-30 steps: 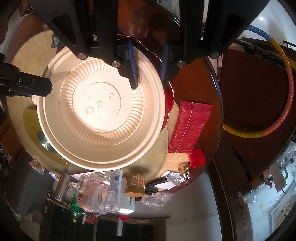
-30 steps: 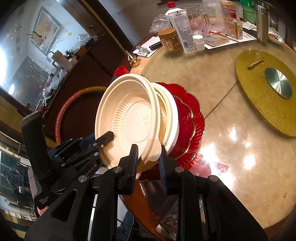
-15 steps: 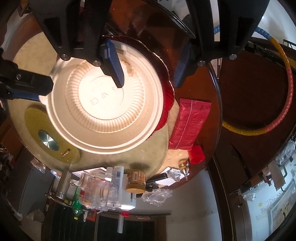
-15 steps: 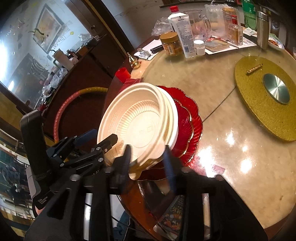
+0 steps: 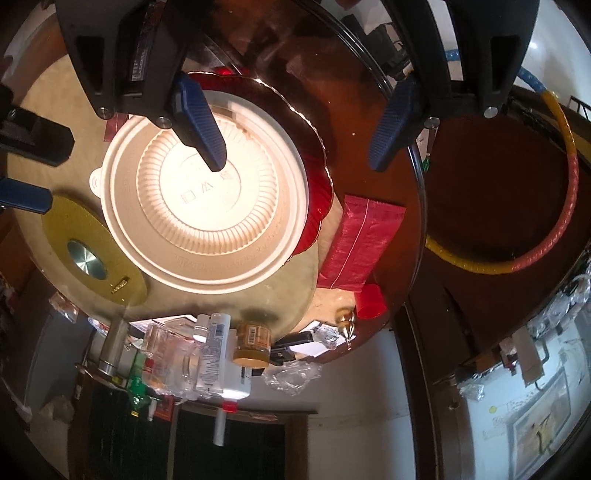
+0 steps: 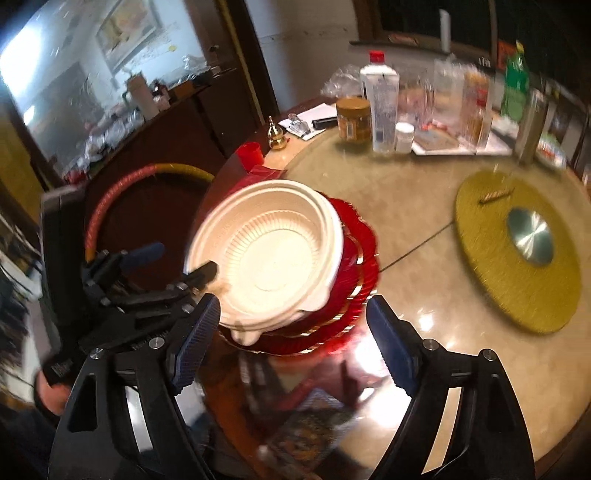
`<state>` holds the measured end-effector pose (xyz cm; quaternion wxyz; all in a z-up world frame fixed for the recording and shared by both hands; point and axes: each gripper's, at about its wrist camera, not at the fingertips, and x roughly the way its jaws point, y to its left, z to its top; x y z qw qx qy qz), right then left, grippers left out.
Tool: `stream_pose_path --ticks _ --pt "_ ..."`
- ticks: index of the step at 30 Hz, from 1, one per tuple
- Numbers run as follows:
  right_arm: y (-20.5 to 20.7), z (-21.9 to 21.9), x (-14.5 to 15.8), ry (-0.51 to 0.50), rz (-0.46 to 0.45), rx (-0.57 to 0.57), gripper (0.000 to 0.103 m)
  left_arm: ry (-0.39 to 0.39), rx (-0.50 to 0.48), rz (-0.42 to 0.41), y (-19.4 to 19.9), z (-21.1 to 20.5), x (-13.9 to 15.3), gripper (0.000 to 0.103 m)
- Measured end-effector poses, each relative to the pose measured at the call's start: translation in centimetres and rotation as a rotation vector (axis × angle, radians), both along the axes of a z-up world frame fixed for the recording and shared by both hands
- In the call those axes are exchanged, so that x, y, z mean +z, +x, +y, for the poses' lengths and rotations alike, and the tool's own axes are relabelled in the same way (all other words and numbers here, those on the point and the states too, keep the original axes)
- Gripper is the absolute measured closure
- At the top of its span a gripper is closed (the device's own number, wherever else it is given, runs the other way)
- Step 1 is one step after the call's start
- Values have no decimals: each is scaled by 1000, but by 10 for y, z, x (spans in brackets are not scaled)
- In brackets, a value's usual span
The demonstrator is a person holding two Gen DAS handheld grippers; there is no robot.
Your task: Organize plates and bowls
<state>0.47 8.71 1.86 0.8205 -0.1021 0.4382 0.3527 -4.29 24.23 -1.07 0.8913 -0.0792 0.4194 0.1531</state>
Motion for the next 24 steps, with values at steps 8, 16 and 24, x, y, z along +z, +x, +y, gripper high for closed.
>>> stream_pose_path --ticks 8,16,24 --pt "-7 -12 -8 -46 -126 54 1 58 51 -29 -9 -13 1 23" --pt "-12 -28 -7 -30 -221 63 0 60 80 -65 -19 -25 6 23" --pt "-10 -40 -14 -29 -216 89 0 79 118 -65 -26 -40 8 22"
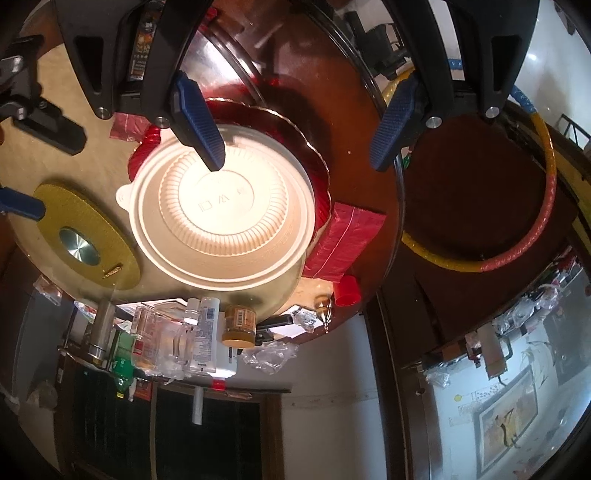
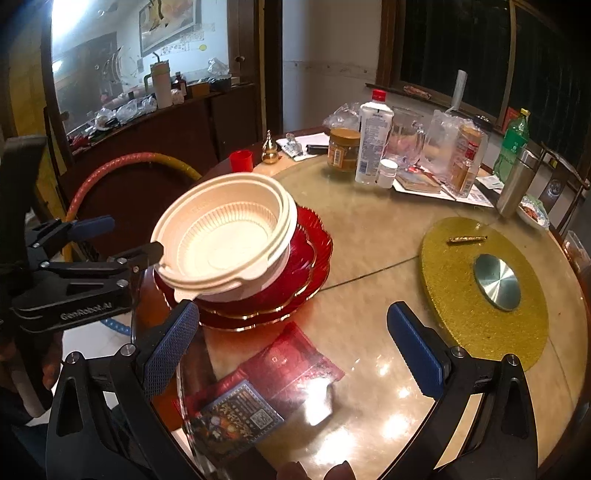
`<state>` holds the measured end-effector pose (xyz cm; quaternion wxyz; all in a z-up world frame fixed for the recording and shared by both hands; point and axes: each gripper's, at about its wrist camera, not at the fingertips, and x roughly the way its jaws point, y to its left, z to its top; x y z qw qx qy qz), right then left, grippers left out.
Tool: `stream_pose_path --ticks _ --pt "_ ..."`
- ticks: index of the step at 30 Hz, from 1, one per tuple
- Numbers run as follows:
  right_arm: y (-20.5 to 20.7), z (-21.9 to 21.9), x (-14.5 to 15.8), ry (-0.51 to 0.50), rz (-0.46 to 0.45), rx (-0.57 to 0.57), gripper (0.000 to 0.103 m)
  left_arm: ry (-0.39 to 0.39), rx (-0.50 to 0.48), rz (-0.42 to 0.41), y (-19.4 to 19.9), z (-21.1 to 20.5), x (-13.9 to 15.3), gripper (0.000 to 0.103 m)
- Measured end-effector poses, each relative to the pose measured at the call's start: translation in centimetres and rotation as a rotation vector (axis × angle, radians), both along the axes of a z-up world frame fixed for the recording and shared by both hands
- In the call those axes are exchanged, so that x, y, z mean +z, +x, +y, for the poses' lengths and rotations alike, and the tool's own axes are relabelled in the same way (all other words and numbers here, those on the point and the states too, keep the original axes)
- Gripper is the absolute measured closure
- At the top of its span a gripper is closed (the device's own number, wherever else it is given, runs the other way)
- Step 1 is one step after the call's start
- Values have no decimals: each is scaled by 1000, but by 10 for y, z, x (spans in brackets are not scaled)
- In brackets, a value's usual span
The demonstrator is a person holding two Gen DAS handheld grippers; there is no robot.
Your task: Organize plates and bowls
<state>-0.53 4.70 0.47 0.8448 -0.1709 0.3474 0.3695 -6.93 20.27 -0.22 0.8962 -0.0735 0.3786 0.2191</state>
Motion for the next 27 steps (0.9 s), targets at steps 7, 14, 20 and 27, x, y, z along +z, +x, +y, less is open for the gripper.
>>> stream_pose_path --ticks 7,14,20,27 --pt "-5 -5 -14 -57 0 49 0 -15 31 6 2 -15 -2 10" --pt "-4 -12 -18 -93 -23 53 0 55 14 15 2 -33 -4 0" --pt "1 -9 -13 -103 -41 29 0 32 3 -28 2 -29 -4 0" --pt "3 7 -16 -128 -44 38 0 33 32 -59 -1 -18 -2 0"
